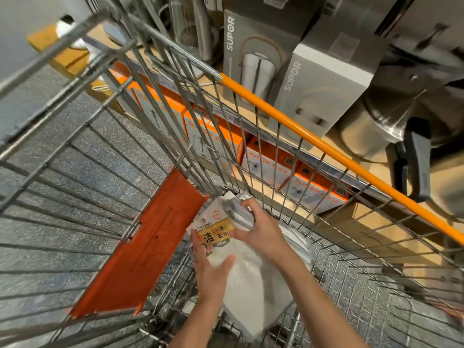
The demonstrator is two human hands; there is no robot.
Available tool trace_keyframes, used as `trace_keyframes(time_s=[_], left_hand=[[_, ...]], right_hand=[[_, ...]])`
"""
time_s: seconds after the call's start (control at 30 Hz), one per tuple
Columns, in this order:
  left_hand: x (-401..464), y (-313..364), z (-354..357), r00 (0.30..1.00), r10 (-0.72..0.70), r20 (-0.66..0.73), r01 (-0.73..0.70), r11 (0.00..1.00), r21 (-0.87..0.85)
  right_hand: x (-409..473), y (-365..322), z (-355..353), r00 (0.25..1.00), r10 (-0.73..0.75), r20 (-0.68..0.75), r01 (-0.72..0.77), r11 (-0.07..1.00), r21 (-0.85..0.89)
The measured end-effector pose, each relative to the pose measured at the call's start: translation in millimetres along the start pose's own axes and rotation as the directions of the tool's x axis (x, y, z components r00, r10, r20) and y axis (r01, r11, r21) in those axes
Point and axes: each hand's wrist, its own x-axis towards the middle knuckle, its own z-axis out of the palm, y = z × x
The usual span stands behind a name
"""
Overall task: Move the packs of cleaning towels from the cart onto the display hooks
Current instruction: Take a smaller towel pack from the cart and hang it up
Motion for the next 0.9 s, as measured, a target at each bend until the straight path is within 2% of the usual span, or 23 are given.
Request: trace_keyframes(time_s=[0.27, 0.4, 0.5, 0.6, 0.9], left_hand=[[-23, 35, -17, 0.990, 0.117, 0.078, -0.113, 0.992, -0.054], [-50, 72, -39, 0.954, 0.266, 0.141, -0.251, 0.961, -0.116], [-63, 100, -53, 0.919, 0.370, 0.135, -0.353, 0.926, -0.133], [-72, 136, -61, 0.869, 0.489, 0.077, -0.478, 0.870, -0.120], [-121, 276, -111, 0.678, 0.731, 0.077, -0.714, 0.679, -0.167]], right_hand=[[-35, -25, -25, 0.995, 0.016, -0.097, -0.006, 0.995, 0.100], [-64, -57, -49, 0.989, -0.005, -0.149, 0.038, 0.976, 0.216], [-88, -88, -72, 0.979, -0.040, -0.201, 0.095, 0.957, 0.275], [-110, -125, -102, 0.961, -0.099, -0.257, 0.179, 0.933, 0.311], [-165, -243, -198, 0.857, -0.289, -0.426, 0.449, 0.824, 0.344]])
